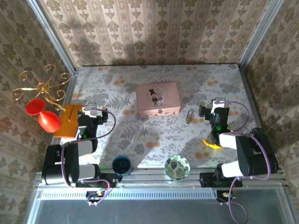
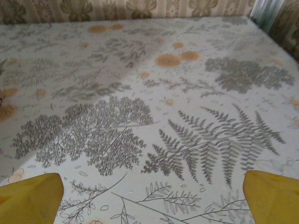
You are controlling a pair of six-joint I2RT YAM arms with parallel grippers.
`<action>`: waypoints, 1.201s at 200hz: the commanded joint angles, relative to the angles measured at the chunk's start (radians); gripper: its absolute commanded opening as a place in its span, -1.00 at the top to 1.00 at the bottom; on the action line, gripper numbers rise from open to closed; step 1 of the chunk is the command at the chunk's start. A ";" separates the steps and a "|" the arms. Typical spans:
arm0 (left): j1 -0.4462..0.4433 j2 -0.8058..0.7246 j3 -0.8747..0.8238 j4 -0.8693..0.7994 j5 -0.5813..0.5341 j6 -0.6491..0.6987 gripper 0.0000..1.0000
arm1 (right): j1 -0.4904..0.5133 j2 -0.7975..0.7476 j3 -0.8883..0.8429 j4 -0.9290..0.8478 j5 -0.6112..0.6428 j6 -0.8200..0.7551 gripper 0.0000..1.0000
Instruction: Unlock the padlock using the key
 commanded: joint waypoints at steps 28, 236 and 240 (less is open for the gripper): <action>-0.005 0.138 0.094 0.010 0.133 0.036 -1.00 | -0.021 0.033 0.048 0.038 -0.040 0.023 -1.00; 0.023 0.151 0.172 -0.098 0.144 0.008 -1.00 | -0.010 0.039 0.064 0.013 -0.004 0.019 -1.00; 0.023 0.151 0.172 -0.097 0.144 0.008 -1.00 | -0.010 0.037 0.064 0.013 -0.004 0.019 -1.00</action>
